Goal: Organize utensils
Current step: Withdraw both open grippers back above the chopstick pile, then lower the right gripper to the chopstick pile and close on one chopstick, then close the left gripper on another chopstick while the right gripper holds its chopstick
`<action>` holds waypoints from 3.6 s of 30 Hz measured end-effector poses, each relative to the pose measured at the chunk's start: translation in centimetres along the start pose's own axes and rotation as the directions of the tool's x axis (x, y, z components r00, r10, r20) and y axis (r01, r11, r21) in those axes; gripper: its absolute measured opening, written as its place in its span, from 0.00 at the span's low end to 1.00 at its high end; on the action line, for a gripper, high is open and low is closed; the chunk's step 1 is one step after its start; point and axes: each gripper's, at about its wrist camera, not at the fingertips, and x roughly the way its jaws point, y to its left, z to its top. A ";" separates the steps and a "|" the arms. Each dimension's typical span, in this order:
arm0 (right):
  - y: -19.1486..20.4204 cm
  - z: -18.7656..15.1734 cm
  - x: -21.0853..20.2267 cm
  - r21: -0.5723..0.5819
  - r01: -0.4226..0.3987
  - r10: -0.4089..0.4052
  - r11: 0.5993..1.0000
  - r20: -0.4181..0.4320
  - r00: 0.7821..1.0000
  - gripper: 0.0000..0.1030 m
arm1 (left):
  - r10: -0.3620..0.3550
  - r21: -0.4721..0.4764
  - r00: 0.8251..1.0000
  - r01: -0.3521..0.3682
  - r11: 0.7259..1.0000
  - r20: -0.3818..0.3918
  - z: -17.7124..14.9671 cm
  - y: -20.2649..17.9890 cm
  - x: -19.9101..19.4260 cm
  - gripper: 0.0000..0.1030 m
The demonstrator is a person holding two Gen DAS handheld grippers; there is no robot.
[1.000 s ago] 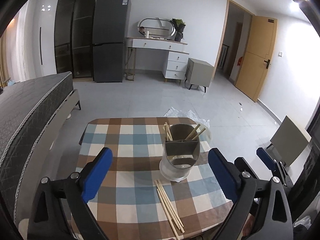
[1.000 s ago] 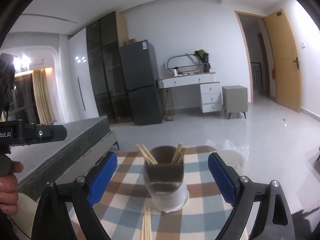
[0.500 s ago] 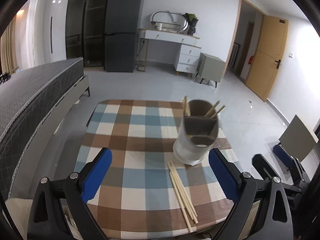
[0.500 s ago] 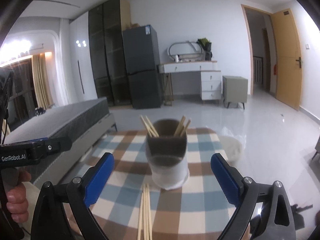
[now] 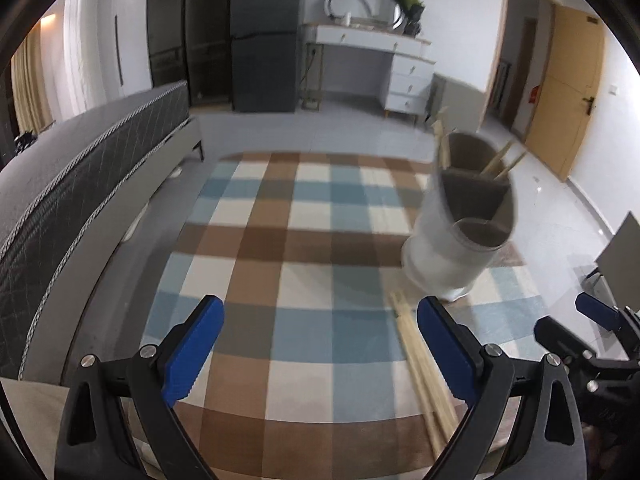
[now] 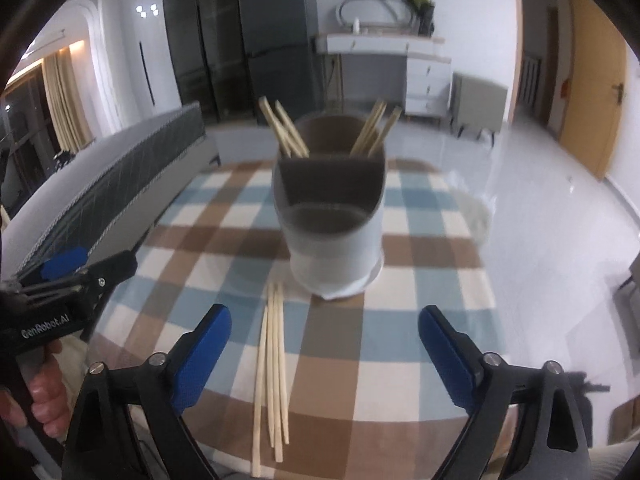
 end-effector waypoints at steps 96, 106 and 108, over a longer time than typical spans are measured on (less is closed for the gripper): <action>-7.1 3.7 0.1 0.360 -0.179 0.121 0.916 0.179 0.977 0.05 | 0.023 0.077 0.848 0.021 0.997 -0.529 -6.3 -6.2 9.1 0.86; -7.4 4.1 -0.9 0.357 -0.202 0.130 0.912 0.214 0.968 0.05 | 0.043 0.045 0.830 -0.021 0.999 -0.556 -3.6 -7.1 11.2 0.46; -7.4 4.2 -1.0 0.353 -0.208 0.135 0.912 0.221 0.966 0.05 | 0.044 0.041 0.824 -0.026 0.999 -0.564 -2.7 -7.3 11.8 0.33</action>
